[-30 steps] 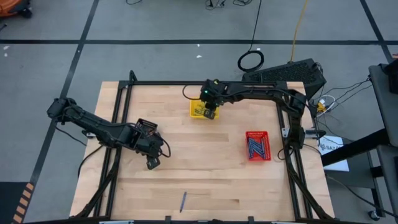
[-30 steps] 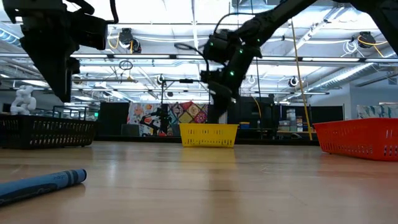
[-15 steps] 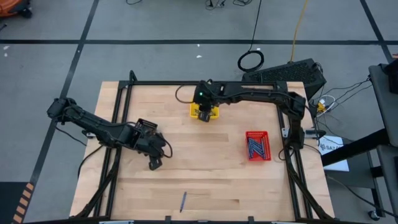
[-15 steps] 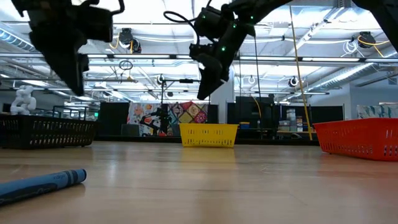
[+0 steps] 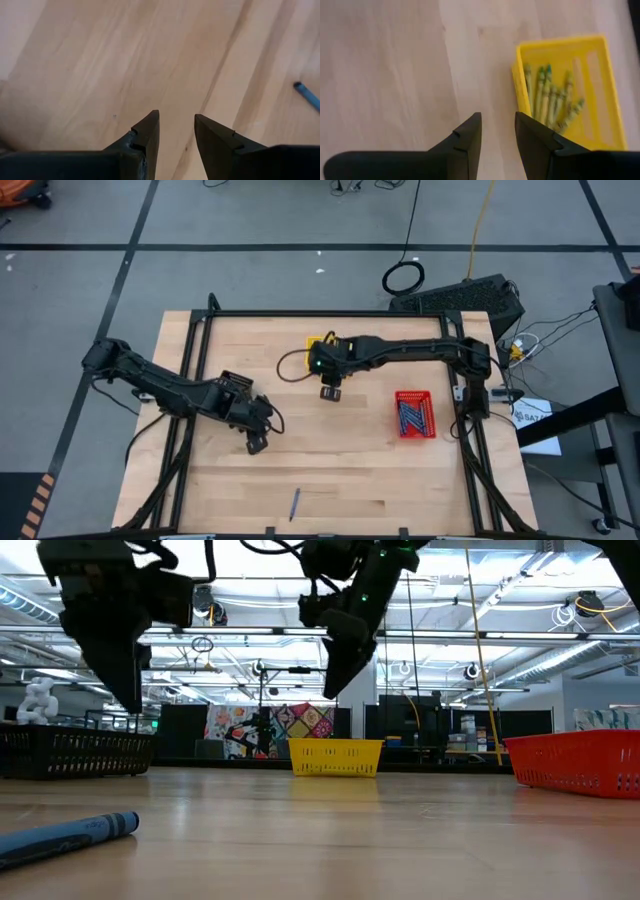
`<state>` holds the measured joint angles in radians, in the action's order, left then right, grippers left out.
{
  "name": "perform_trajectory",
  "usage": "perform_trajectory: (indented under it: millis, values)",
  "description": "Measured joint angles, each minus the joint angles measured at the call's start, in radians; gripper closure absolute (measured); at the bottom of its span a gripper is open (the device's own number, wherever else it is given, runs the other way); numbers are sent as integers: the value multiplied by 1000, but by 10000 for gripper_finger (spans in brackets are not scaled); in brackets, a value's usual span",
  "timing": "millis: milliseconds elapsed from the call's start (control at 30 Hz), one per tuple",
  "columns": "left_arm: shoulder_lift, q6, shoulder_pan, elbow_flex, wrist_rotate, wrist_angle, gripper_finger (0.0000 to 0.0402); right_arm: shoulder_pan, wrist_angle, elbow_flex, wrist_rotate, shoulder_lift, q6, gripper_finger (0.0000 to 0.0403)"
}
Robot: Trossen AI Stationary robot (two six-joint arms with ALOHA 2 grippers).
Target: Sort crayons
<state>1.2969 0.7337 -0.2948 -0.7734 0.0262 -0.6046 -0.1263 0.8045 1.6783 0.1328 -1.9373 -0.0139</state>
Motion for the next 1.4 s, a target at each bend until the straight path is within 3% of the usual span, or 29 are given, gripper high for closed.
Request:
perform_trajectory:
  millis: [167,300,433,533,767,967,1233,1400]
  values:
    - [46,148,0,-1,-38,33,274,53,100,0,82,0,-65,298]
    - [42,-26,-67,-32,-176,116,274,94,161,0,78,0,-149,298]
    - [35,-253,-194,-65,-81,120,274,129,222,0,77,0,-208,298]
    - [35,-291,-245,-70,24,120,274,153,264,0,79,0,-259,298]
    - [57,49,-243,-71,54,177,274,194,377,0,83,0,-353,298]
    - [143,357,-235,-72,74,390,274,228,540,0,159,6,-450,298]
    - [241,553,-270,-72,95,427,274,327,713,0,208,90,-632,298]
    - [312,570,-300,-100,94,510,274,396,722,0,207,173,-715,298]
